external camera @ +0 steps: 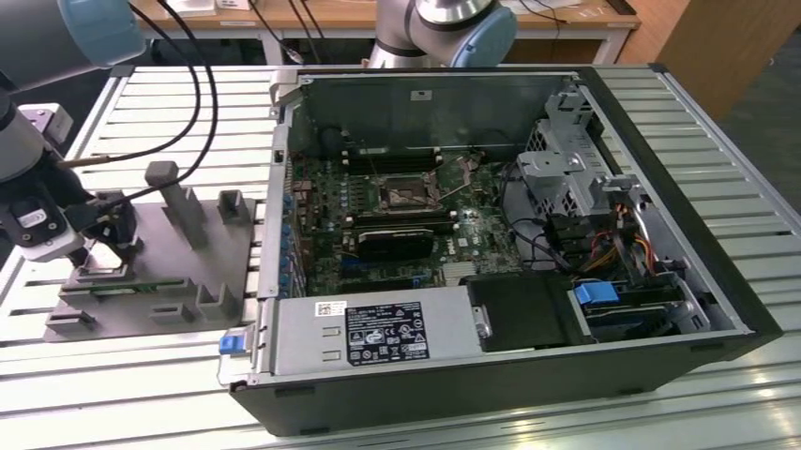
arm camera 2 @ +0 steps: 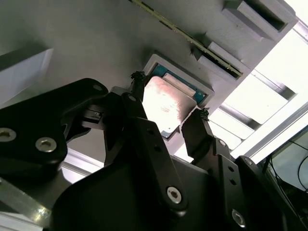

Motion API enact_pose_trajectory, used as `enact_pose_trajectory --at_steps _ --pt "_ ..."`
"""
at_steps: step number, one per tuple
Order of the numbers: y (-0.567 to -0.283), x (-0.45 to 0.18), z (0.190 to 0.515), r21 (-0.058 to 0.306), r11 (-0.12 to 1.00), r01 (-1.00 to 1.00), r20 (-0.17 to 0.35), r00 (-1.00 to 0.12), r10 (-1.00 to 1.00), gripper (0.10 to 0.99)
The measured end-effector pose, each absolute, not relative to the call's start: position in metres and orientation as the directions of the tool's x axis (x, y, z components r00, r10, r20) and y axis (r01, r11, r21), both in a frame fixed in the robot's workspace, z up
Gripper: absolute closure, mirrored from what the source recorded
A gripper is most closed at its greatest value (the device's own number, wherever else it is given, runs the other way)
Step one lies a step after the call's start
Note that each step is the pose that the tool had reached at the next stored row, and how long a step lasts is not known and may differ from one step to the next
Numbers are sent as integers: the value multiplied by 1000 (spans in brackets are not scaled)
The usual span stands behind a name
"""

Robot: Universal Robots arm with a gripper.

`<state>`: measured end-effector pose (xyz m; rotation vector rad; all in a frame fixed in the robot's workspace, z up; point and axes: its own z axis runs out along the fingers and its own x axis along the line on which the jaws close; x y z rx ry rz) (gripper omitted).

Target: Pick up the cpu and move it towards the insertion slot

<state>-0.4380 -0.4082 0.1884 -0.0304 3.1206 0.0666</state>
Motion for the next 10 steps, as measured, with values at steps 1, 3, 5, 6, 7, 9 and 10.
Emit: enact_pose_trajectory --at_steps 1,3,5,6,7,9,10 --pt "-408 -438 188 43 999 -20 -21 -1000 -19 498" --pt "-408 -438 188 43 999 -20 -21 -1000 -19 498" --pt "-408 -438 187 43 999 -20 -21 -1000 -19 498" --pt "-408 -438 187 43 999 -20 -21 -1000 -19 498" --pt "-408 -438 187 44 999 -19 -21 -1000 -18 498" --pt "-408 -438 186 44 999 -18 -21 -1000 -18 498" --pt "-408 -438 186 44 999 -18 -21 -1000 -17 498"
